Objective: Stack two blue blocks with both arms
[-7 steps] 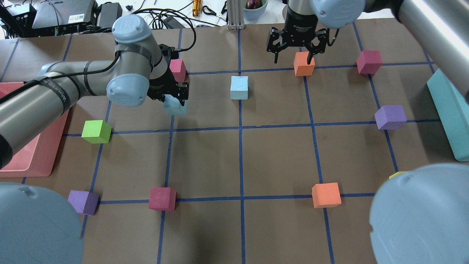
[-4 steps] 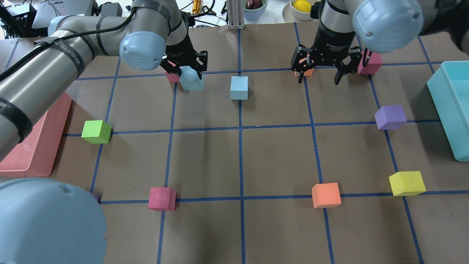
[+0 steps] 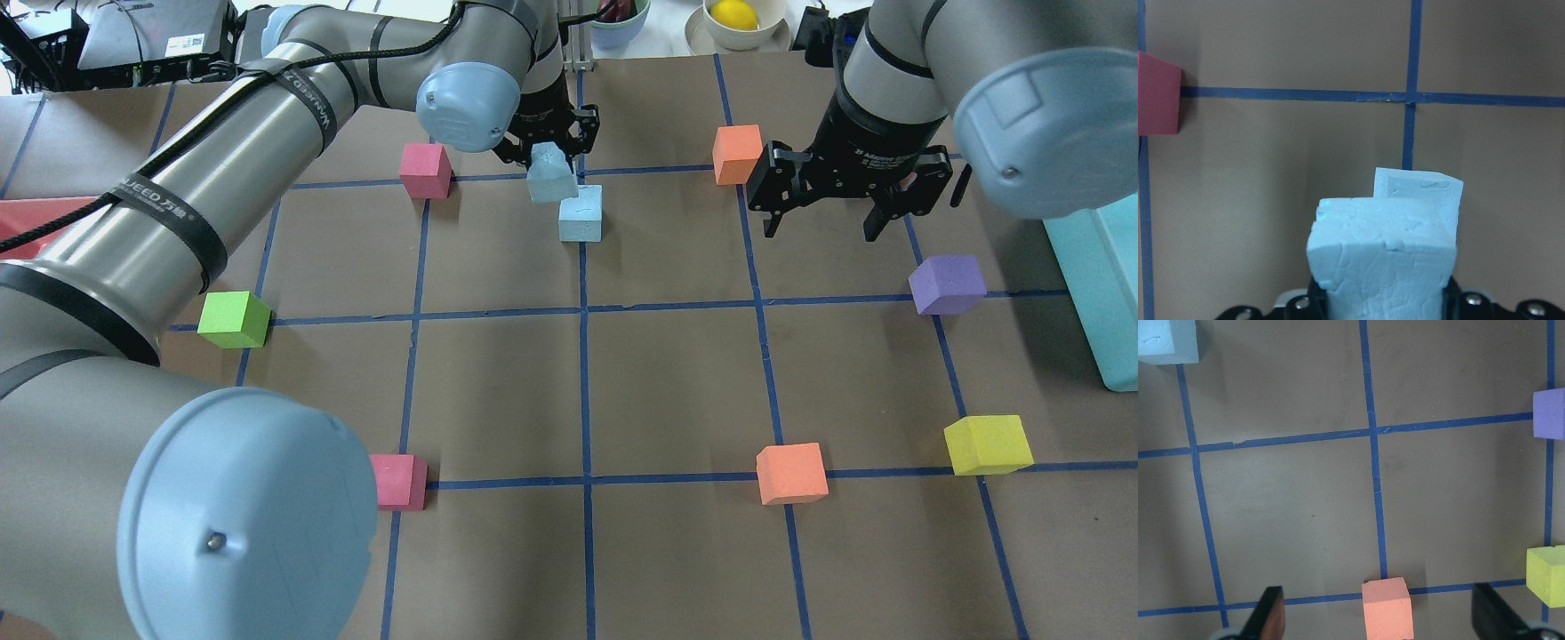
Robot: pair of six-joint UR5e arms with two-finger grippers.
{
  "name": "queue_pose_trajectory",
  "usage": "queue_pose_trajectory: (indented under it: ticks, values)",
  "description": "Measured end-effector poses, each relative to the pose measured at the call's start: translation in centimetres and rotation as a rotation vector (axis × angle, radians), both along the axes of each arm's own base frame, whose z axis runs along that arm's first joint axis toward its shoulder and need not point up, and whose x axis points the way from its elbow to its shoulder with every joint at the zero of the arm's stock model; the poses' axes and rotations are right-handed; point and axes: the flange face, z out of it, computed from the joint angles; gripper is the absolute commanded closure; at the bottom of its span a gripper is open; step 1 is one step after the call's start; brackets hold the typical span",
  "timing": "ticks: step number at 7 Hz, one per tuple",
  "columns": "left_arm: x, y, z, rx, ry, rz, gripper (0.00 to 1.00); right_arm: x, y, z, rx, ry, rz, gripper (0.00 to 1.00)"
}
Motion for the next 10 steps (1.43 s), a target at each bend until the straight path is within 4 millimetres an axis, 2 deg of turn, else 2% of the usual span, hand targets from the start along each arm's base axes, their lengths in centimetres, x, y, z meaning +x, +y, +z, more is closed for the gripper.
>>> queue_pose_trajectory:
  ticks: [4, 10]
  values:
    - [-2.0, -0.1, -2.5, 0.004, -0.001, -0.016, 1.00, -0.5, -0.1, 0.5, -0.011, -0.002, 0.022, 0.00]
    - [-2.6, -0.1, -4.3, 0.016, -0.005, -0.020, 1.00, -0.5, 0.2, 0.9, -0.020, -0.003, 0.017, 0.00]
